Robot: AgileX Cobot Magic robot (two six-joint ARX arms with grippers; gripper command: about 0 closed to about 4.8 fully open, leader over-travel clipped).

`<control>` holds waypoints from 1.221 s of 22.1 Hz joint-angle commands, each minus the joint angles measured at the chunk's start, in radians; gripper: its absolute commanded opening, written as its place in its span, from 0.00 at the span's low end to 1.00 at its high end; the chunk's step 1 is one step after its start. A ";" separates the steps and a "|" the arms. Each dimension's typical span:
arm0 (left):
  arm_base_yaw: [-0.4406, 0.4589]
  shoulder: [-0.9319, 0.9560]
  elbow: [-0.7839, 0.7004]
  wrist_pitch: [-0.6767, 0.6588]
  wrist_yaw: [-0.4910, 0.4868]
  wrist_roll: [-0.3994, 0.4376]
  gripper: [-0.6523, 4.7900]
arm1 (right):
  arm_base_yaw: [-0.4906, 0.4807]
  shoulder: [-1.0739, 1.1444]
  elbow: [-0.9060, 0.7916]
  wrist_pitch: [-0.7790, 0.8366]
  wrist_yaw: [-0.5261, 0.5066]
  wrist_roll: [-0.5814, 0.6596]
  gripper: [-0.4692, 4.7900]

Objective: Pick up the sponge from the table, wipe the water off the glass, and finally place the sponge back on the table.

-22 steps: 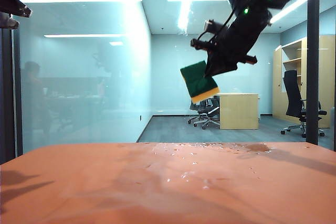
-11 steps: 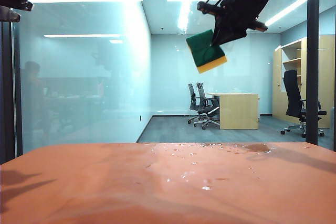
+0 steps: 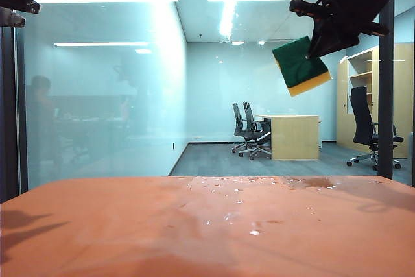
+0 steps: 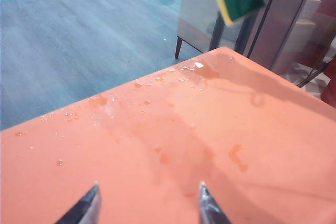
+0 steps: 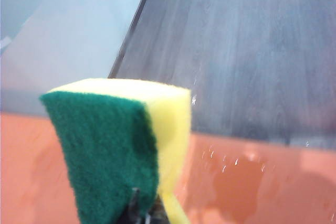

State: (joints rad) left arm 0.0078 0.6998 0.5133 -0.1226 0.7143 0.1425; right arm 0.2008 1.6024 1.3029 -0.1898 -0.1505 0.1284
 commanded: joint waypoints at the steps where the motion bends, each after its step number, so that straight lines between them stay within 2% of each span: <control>1: 0.000 -0.001 0.001 0.013 0.003 0.002 0.56 | 0.003 -0.081 -0.111 0.071 -0.010 0.036 0.07; 6: 0.000 -0.002 0.001 -0.012 0.008 -0.005 0.56 | 0.016 -0.194 -0.389 0.221 -0.080 0.211 0.07; 10: 0.000 -0.002 0.001 -0.048 0.007 -0.004 0.56 | 0.099 -0.199 -0.505 0.246 -0.085 0.267 0.07; 14: 0.000 -0.002 0.001 -0.064 0.031 -0.005 0.56 | 0.168 -0.198 -0.620 0.385 -0.101 0.414 0.07; 19: 0.000 -0.002 0.001 -0.067 0.034 -0.005 0.56 | 0.195 -0.180 -0.656 0.426 -0.145 0.474 0.07; 27: 0.000 -0.002 0.001 -0.075 0.034 -0.005 0.56 | 0.203 0.059 -0.655 0.572 -0.243 0.571 0.07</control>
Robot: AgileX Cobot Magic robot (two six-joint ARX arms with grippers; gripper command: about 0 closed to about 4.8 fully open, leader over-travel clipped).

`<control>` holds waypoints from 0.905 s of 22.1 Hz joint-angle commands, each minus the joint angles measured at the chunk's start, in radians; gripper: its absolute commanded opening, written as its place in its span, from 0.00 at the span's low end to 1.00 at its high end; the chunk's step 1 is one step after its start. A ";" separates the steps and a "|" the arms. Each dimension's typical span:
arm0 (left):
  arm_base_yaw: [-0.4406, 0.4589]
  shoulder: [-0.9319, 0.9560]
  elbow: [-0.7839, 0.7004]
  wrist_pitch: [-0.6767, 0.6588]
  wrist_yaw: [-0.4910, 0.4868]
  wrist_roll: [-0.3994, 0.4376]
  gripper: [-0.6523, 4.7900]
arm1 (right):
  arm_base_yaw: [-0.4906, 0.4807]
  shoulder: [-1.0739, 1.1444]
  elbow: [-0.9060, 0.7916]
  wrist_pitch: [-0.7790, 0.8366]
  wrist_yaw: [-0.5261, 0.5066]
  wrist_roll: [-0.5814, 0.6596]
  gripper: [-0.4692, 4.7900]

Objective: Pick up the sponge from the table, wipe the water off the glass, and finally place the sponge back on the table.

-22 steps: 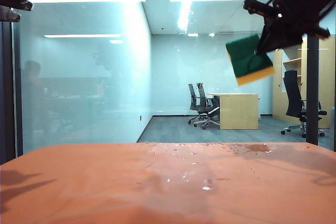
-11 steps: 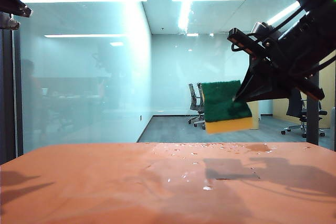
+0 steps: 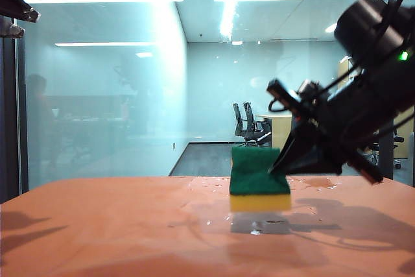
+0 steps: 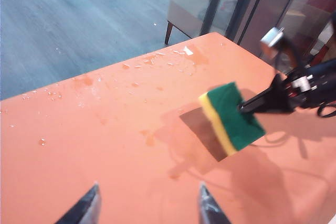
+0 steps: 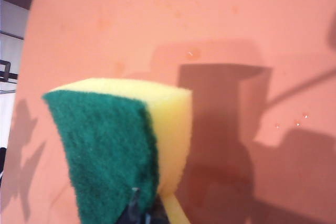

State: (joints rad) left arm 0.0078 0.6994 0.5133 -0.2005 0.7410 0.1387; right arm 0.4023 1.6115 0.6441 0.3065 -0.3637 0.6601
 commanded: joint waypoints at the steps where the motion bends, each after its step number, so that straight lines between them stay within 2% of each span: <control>1: 0.000 -0.002 0.001 0.003 0.008 -0.001 0.56 | 0.001 0.078 0.003 0.096 -0.045 0.055 0.07; 7: 0.000 -0.002 0.001 0.001 0.007 -0.001 0.56 | 0.002 0.150 0.003 0.117 -0.062 0.077 0.08; 10: 0.000 -0.002 0.001 -0.002 0.007 -0.001 0.56 | 0.002 0.150 0.004 0.135 -0.070 0.097 0.38; 11: 0.000 -0.002 0.001 -0.002 0.007 -0.001 0.56 | 0.002 0.150 0.004 0.148 -0.081 0.100 0.42; 16: 0.000 -0.002 0.001 -0.005 0.007 -0.001 0.56 | -0.002 0.149 0.005 0.223 -0.106 0.122 0.44; 20: 0.000 -0.002 0.001 -0.018 0.007 0.000 0.56 | -0.002 0.149 0.016 0.222 -0.106 0.122 0.43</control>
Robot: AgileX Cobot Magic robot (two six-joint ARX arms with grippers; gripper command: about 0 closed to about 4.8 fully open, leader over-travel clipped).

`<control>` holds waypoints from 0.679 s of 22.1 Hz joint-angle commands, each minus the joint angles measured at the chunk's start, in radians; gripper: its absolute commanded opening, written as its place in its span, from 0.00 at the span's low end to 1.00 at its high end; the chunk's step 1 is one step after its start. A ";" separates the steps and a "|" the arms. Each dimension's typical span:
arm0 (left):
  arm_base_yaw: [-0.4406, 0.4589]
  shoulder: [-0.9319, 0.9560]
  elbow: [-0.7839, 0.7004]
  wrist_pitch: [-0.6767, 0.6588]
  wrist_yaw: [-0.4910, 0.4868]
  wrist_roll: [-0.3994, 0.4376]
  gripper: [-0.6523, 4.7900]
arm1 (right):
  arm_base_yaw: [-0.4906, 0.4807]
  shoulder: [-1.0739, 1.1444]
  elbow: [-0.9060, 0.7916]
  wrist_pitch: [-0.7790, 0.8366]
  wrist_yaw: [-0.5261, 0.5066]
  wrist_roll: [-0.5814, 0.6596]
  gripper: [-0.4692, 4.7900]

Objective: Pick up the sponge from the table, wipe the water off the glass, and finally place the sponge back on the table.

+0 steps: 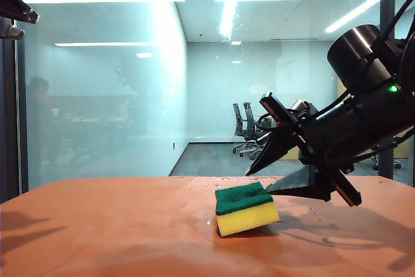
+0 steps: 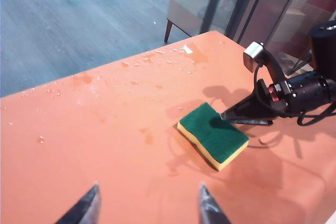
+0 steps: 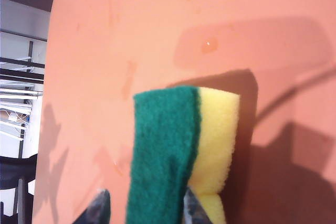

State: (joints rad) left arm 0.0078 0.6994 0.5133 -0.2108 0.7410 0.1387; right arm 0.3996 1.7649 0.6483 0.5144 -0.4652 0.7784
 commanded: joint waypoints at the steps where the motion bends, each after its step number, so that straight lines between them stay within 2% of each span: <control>1: 0.000 -0.002 0.001 -0.011 0.007 0.000 0.56 | 0.000 -0.004 0.011 0.013 -0.003 0.003 0.43; 6: 0.000 -0.002 0.001 -0.016 0.007 0.000 0.56 | -0.008 -0.029 0.011 0.007 0.086 -0.023 0.43; 11: 0.000 -0.002 0.001 -0.014 0.003 0.001 0.56 | -0.082 -0.123 0.011 0.005 0.109 -0.111 0.40; 15: 0.000 -0.002 0.001 0.008 -0.061 0.005 0.56 | -0.182 -0.255 0.011 -0.043 0.117 -0.241 0.20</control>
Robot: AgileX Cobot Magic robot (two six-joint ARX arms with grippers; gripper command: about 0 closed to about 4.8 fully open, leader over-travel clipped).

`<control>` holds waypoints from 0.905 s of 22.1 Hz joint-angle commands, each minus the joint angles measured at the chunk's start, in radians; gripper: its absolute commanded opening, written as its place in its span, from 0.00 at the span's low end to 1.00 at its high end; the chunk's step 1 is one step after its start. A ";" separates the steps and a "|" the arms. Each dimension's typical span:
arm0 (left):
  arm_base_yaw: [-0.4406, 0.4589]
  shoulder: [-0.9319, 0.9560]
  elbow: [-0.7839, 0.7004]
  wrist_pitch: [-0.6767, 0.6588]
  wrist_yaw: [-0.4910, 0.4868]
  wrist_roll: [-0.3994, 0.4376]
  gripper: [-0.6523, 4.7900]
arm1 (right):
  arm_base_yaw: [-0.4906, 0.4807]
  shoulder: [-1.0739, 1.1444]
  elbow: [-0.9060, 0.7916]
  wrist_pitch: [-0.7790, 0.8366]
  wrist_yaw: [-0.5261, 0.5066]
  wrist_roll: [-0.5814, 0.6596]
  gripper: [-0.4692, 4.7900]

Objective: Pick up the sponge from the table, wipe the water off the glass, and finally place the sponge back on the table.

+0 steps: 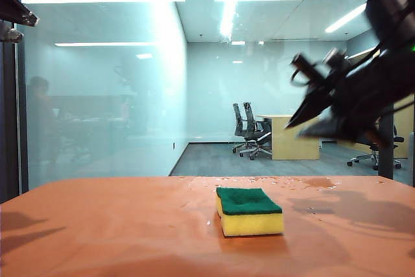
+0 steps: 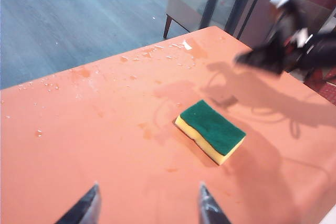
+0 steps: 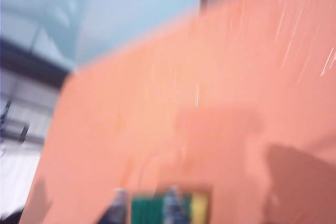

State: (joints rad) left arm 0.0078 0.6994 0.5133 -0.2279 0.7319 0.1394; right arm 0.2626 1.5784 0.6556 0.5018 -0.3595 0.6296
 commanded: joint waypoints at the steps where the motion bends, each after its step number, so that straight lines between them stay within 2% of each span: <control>1: 0.000 -0.002 0.001 0.040 -0.074 0.003 0.56 | -0.069 -0.113 0.004 -0.062 0.029 -0.131 0.15; 3: 0.000 -0.002 0.001 0.083 -0.126 0.003 0.56 | -0.109 -0.198 0.004 -0.117 0.058 -0.208 0.08; 5: 0.000 -0.002 0.001 0.121 -0.169 0.003 0.56 | -0.135 -0.270 0.004 -0.166 0.085 -0.272 0.08; 9: 0.000 -0.002 0.001 0.187 -0.297 0.003 0.55 | -0.151 -0.445 0.004 -0.282 0.211 -0.400 0.08; 10: 0.000 -0.002 0.001 0.207 -0.332 0.002 0.52 | -0.151 -0.497 0.002 -0.314 0.248 -0.418 0.08; 12: 0.000 -0.002 0.001 0.246 -0.377 -0.002 0.50 | -0.151 -0.574 -0.007 -0.338 0.280 -0.428 0.08; 14: 0.000 -0.002 0.001 0.285 -0.381 -0.021 0.50 | -0.151 -0.653 -0.031 -0.350 0.342 -0.430 0.08; 18: 0.000 -0.002 -0.002 0.297 -0.400 -0.073 0.49 | -0.151 -0.794 -0.108 -0.355 0.389 -0.433 0.08; 20: 0.000 -0.014 -0.023 0.317 -0.412 -0.089 0.43 | -0.150 -0.858 -0.157 -0.355 0.419 -0.432 0.08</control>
State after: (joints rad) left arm 0.0078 0.6960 0.5056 0.0662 0.3309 0.0704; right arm 0.1108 0.7498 0.5182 0.1410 0.0292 0.2001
